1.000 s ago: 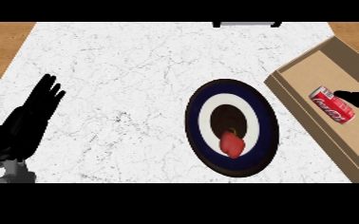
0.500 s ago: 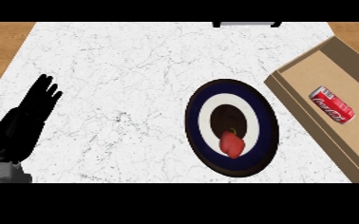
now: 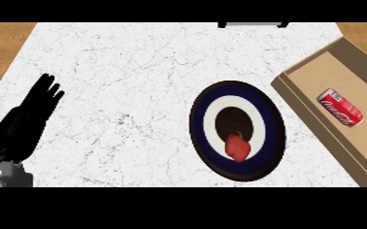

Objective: Pick the can from the plate and place it in the cardboard box

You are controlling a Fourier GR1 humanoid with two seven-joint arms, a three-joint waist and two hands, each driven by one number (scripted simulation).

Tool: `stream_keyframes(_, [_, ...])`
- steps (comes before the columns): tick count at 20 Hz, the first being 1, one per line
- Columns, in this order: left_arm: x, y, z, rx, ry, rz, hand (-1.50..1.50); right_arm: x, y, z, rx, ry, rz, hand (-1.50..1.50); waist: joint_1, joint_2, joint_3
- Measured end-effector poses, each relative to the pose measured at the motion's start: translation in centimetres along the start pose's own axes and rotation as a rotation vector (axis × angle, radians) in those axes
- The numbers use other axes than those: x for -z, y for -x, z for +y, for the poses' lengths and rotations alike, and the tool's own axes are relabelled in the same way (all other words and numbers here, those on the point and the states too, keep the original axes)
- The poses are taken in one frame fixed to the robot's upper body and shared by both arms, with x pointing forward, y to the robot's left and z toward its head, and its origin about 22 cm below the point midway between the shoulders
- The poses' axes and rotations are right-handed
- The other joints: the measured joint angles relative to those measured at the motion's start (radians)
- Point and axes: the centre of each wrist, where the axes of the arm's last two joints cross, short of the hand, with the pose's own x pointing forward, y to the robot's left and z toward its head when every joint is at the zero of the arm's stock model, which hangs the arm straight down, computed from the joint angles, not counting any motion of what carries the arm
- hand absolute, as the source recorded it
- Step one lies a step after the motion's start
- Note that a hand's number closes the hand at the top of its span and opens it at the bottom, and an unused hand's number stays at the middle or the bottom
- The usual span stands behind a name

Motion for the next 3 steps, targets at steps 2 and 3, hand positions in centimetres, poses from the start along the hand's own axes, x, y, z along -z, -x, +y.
stream_keyframes(2, [0.17, 0.31, -0.43, -0.003, 0.004, 0.001, 0.0, -0.12, 0.41, -1.08, 0.004, -0.004, -0.002, -1.5, 0.0, 0.0, 0.0])
stream_keyframes(3, [0.2, 0.23, -0.83, -0.001, 0.006, 0.001, 0.0, 0.05, 0.56, -1.37, 0.002, -0.005, -0.004, -1.5, 0.001, 0.0, 0.0])
